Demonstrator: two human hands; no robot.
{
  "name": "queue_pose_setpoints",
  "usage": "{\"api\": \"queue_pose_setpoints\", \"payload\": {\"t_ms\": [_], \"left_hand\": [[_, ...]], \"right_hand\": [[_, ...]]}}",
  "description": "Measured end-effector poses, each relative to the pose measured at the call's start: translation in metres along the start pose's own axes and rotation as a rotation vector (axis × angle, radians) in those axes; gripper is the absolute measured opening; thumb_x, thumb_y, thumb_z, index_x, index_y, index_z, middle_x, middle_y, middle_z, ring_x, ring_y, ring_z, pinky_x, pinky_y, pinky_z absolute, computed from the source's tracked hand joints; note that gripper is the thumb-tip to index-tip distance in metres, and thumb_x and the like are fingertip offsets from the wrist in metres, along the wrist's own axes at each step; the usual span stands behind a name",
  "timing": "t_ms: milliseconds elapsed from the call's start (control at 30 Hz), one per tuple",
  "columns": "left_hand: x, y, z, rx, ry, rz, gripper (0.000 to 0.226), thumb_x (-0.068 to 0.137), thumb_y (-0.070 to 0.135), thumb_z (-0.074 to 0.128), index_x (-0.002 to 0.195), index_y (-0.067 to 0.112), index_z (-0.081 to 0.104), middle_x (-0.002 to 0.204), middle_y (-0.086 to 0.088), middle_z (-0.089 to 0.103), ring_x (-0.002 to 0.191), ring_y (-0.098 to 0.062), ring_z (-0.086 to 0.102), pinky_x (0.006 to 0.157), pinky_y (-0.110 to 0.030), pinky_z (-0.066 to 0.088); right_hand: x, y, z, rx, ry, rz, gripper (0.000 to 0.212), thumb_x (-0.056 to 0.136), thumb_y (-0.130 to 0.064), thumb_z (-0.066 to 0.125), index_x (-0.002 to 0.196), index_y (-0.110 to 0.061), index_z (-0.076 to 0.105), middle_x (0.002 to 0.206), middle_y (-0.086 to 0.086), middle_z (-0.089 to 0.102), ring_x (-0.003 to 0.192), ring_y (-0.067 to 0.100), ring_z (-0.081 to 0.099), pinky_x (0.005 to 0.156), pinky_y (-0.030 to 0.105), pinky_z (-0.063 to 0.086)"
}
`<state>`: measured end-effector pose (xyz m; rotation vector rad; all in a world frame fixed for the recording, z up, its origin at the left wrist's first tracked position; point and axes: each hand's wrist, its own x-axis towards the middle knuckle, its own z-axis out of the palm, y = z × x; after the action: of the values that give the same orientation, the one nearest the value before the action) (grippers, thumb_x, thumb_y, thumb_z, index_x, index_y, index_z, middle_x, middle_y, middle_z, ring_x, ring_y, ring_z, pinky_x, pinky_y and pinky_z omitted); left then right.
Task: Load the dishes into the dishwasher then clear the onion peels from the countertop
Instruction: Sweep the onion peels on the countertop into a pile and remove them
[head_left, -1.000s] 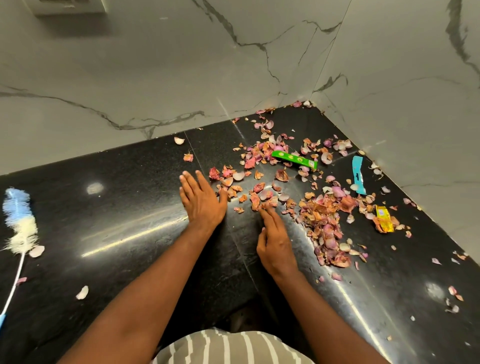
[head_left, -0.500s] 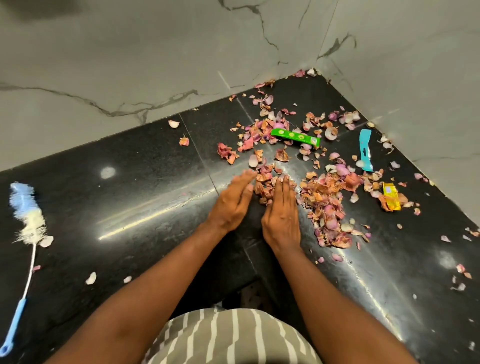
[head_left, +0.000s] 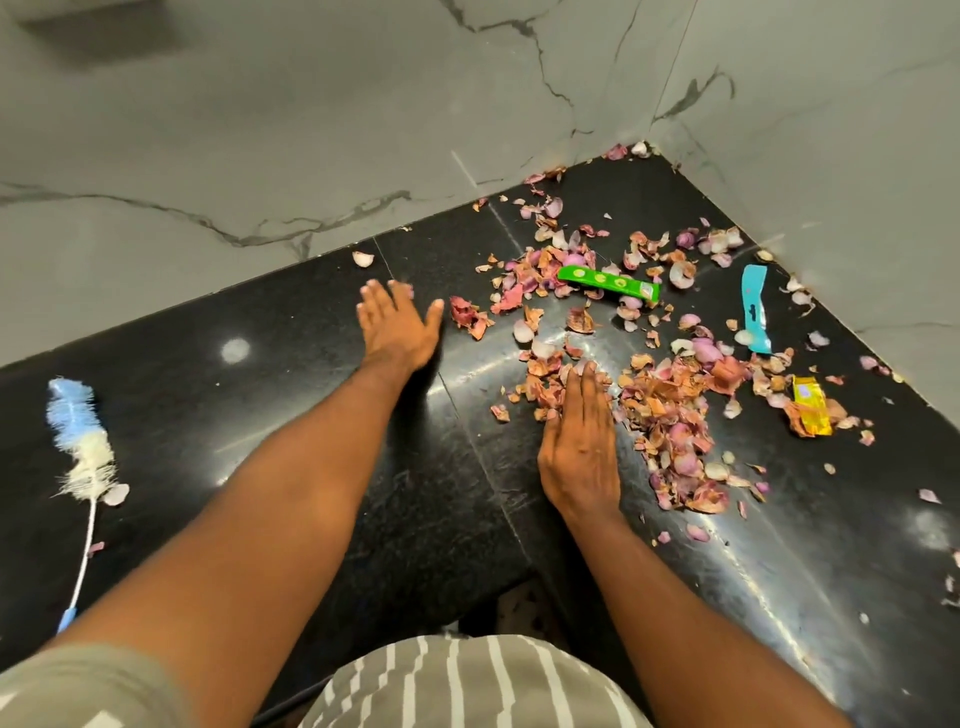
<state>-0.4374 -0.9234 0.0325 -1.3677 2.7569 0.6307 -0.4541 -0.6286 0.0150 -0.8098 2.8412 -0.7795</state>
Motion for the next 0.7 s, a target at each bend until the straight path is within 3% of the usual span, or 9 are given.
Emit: {"api": "queue_pose_setpoints", "payload": {"t_ms": [67,133,233,333,433,500,567,633,700], "left_hand": [[-0.012,0.022,0.013,-0.069,-0.030,0.205,0.080,0.105,0.066,0.020,0.164,0.012,0.017,0.171,-0.021,0.008,0.159,-0.037,0.003,0.128,-0.051,-0.003],[-0.036,0.040,0.024,-0.183,-0.081,0.382,0.074,0.104,0.068,0.015,0.157,0.021,0.036,0.162,-0.016,0.037,0.153,-0.035,0.029,0.127,-0.059,0.017],[-0.068,0.050,0.031,-0.327,-0.174,0.536,0.051,0.111,0.050,0.029,0.156,0.029,0.042,0.157,-0.009,0.048,0.146,-0.023,0.041,0.125,-0.042,0.027],[-0.078,0.042,0.027,-0.508,-0.106,0.604,0.041,0.112,0.035,0.041,0.147,0.023,0.058,0.150,-0.007,0.057,0.141,-0.015,0.049,0.124,-0.032,0.032],[-0.050,0.018,0.014,-0.551,0.113,0.427,0.038,0.110,0.034,0.043,0.140,0.021,0.063,0.147,-0.008,0.059,0.142,-0.012,0.046,0.123,-0.024,0.029],[-0.017,-0.005,-0.002,-0.485,0.244,0.213,0.044,0.108,0.037,0.045,0.145,0.016,0.056,0.151,-0.013,0.054,0.143,-0.015,0.043,0.122,-0.032,0.034],[0.020,-0.028,-0.014,-0.323,0.226,-0.012,0.066,0.105,0.046,0.046,0.158,0.009,0.035,0.166,-0.024,0.027,0.156,-0.033,0.023,0.127,-0.049,0.023],[0.052,-0.043,-0.022,-0.148,0.150,-0.187,0.083,0.104,0.053,0.045,0.164,0.005,0.014,0.170,-0.027,0.001,0.159,-0.039,0.001,0.126,-0.054,0.011],[0.072,-0.046,-0.026,-0.082,0.107,-0.212,0.087,0.103,0.056,0.044,0.165,0.005,0.009,0.171,-0.025,-0.003,0.159,-0.037,-0.004,0.126,-0.054,0.004]], "right_hand": [[-0.001,0.000,0.000,0.004,-0.002,0.011,0.061,0.110,-0.029,0.032,0.166,-0.014,0.011,0.175,0.004,0.003,0.161,0.016,0.000,0.130,0.037,0.004],[-0.001,-0.001,-0.002,-0.001,-0.011,0.018,0.061,0.110,-0.030,0.030,0.166,-0.015,0.009,0.175,0.004,0.001,0.160,0.015,-0.003,0.130,0.036,0.001],[-0.001,-0.001,-0.002,-0.015,-0.004,0.024,0.062,0.111,-0.030,0.030,0.167,-0.017,0.007,0.175,0.002,-0.002,0.160,0.013,-0.005,0.128,0.033,-0.003],[-0.001,0.000,-0.003,-0.002,-0.028,0.033,0.062,0.111,-0.031,0.030,0.167,-0.019,0.006,0.175,0.002,-0.003,0.160,0.015,-0.004,0.127,0.032,-0.004],[-0.001,0.000,-0.004,-0.005,-0.032,0.023,0.061,0.111,-0.033,0.029,0.167,-0.018,0.007,0.175,0.003,-0.001,0.161,0.017,-0.001,0.129,0.036,0.000],[0.000,0.000,-0.003,-0.007,-0.037,0.024,0.061,0.111,-0.034,0.029,0.167,-0.017,0.008,0.175,0.003,0.000,0.161,0.018,0.001,0.129,0.037,0.002],[0.000,-0.002,-0.004,-0.005,-0.043,0.029,0.061,0.111,-0.034,0.028,0.167,-0.018,0.008,0.175,0.003,-0.001,0.161,0.018,0.001,0.128,0.035,0.000],[0.001,-0.004,-0.005,0.003,-0.039,0.039,0.061,0.112,-0.034,0.028,0.167,-0.018,0.009,0.175,0.004,0.000,0.160,0.018,0.000,0.128,0.034,-0.001],[0.001,-0.004,-0.005,0.009,-0.025,0.043,0.060,0.112,-0.033,0.029,0.166,-0.017,0.011,0.175,0.004,0.001,0.160,0.018,0.001,0.128,0.034,0.000]]}}
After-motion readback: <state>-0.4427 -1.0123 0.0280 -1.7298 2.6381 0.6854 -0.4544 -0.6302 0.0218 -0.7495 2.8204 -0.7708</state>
